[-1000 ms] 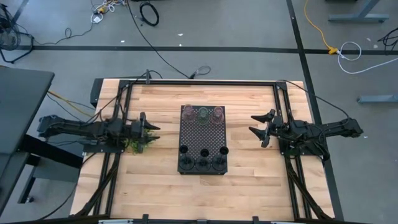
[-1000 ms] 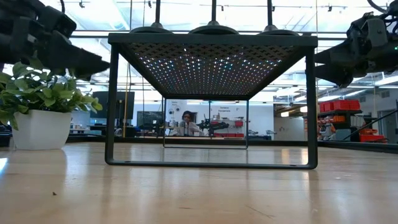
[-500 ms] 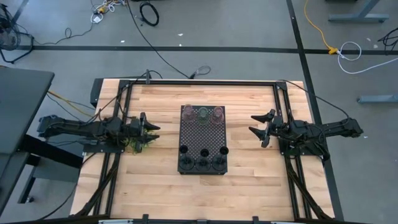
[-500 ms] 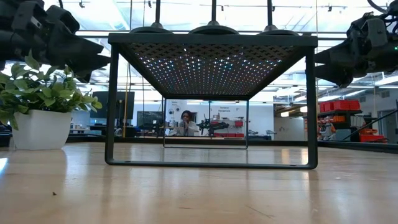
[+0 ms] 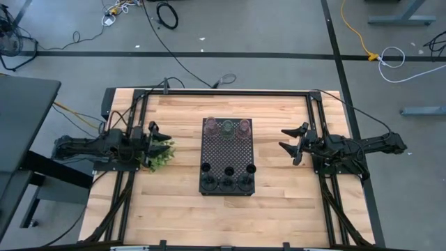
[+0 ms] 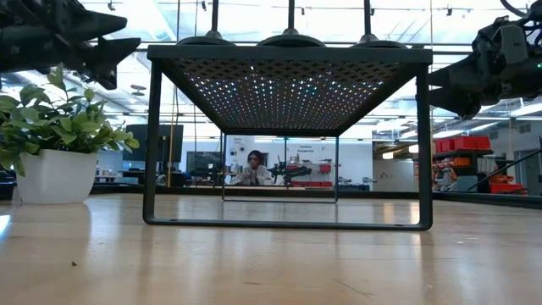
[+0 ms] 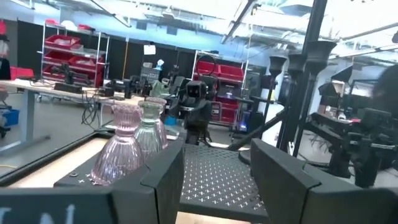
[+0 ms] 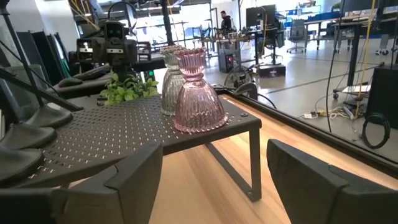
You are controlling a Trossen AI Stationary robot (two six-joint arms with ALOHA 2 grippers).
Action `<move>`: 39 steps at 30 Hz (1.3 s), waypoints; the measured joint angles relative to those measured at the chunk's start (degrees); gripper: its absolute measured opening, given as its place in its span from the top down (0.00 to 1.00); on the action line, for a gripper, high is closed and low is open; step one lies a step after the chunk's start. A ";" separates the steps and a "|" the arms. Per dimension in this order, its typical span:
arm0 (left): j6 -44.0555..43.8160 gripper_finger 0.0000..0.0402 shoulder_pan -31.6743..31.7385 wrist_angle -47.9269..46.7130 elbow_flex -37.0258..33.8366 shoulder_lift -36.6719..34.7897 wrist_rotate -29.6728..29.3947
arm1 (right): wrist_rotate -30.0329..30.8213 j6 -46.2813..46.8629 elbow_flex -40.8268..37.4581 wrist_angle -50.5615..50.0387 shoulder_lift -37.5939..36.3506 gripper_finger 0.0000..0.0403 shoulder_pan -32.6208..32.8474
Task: Pick & Place candle stick holders
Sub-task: Return to Home Position
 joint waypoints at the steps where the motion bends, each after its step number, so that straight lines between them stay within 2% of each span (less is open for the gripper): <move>1: 0.00 0.54 0.00 0.32 0.02 0.04 -0.01 | 0.02 0.00 0.00 0.00 0.00 0.29 -0.02; 39: 0.04 0.54 0.00 1.04 0.03 0.25 0.00 | 0.07 -0.02 0.01 0.00 0.02 0.29 -0.01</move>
